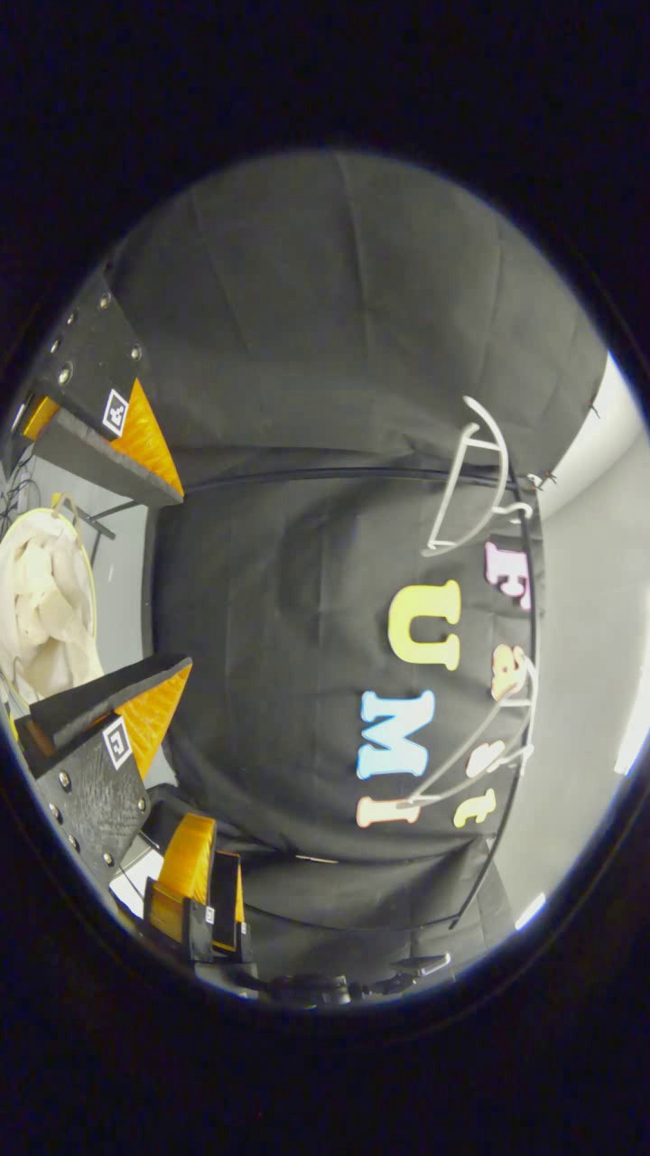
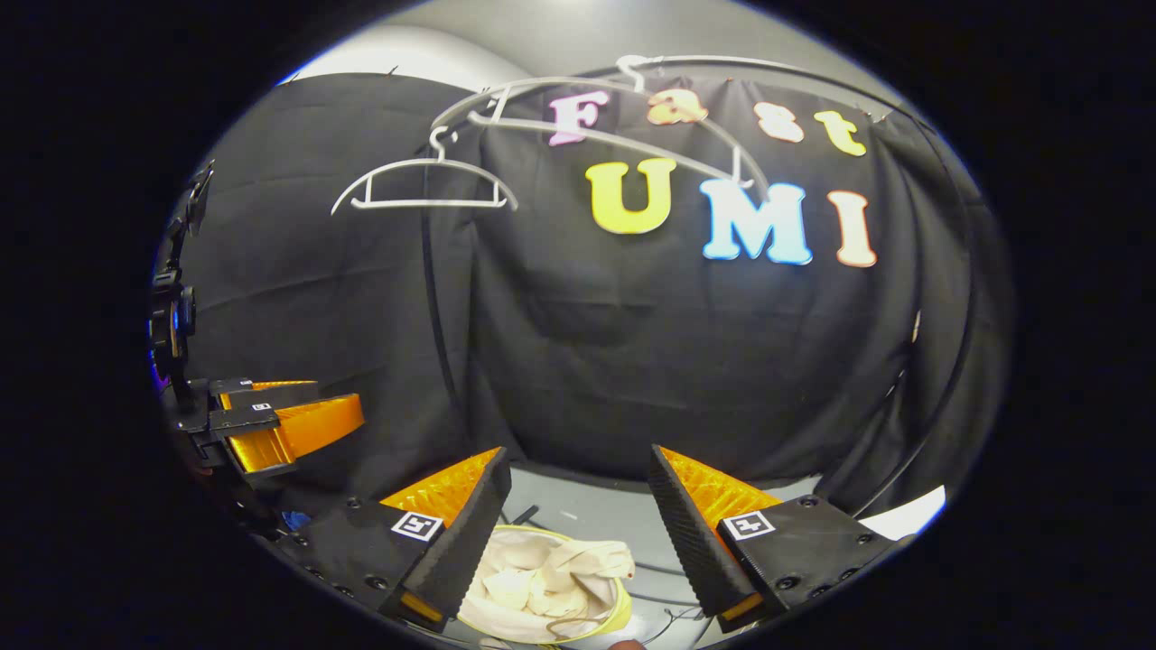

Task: Grasp the clothes on the hanger with both hands and then place them into the laundry hamper below.

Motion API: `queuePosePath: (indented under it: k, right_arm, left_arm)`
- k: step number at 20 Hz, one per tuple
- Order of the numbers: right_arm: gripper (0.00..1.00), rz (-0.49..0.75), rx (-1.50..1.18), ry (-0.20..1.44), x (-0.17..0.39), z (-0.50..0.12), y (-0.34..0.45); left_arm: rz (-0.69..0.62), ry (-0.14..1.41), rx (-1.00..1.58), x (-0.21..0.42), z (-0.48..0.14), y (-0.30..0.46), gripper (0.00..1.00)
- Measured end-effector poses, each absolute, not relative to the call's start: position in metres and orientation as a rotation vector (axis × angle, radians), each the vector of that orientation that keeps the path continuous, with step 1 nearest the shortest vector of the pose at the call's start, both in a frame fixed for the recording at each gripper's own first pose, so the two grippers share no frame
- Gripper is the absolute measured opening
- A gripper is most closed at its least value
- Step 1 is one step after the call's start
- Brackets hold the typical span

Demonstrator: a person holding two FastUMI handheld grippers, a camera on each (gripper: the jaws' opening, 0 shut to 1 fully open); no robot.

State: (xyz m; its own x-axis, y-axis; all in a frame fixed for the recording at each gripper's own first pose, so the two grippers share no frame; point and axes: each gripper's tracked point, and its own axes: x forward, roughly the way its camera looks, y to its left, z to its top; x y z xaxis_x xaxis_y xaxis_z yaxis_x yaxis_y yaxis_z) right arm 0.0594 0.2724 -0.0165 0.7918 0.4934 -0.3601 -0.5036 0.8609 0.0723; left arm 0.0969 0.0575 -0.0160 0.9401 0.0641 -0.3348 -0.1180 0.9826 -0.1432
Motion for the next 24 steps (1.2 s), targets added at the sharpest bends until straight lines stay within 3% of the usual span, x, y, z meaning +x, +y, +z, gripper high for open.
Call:
queuePosePath:
  k: [2, 9, 14, 16, 17, 18, 24]
  right_arm:
    - [0.97, 0.481, -0.02, 0.328, 0.058, 0.012, 0.253]
    - [0.93, 0.315, 0.027, 0.181, 0.048, 0.094, 0.184]
    - [0.93, 0.23, 0.053, 0.103, 0.049, 0.119, 0.157]
    - [0.96, 0.216, 0.058, 0.088, 0.05, 0.124, 0.147]
    - [0.93, 0.212, 0.062, 0.081, 0.05, 0.127, 0.146]
    - [0.96, 0.206, 0.063, 0.074, 0.052, 0.128, 0.146]
    - [0.93, 0.206, 0.053, 0.071, 0.06, 0.129, 0.147]
  left_arm:
    - [0.08, 0.278, -0.152, 0.094, 0.026, 0.055, 0.95]
    - [0.062, 0.115, -0.102, 0.053, 0.134, 0.049, 0.95]
    - [0.067, 0.072, -0.102, 0.045, 0.153, 0.05, 0.95]
    - [0.075, 0.072, -0.101, 0.047, 0.153, 0.051, 0.95]
    - [0.081, 0.076, -0.097, 0.044, 0.153, 0.052, 0.95]
    - [0.083, 0.078, -0.096, 0.044, 0.152, 0.052, 0.95]
    - [0.096, 0.106, -0.082, 0.047, 0.144, 0.055, 0.95]
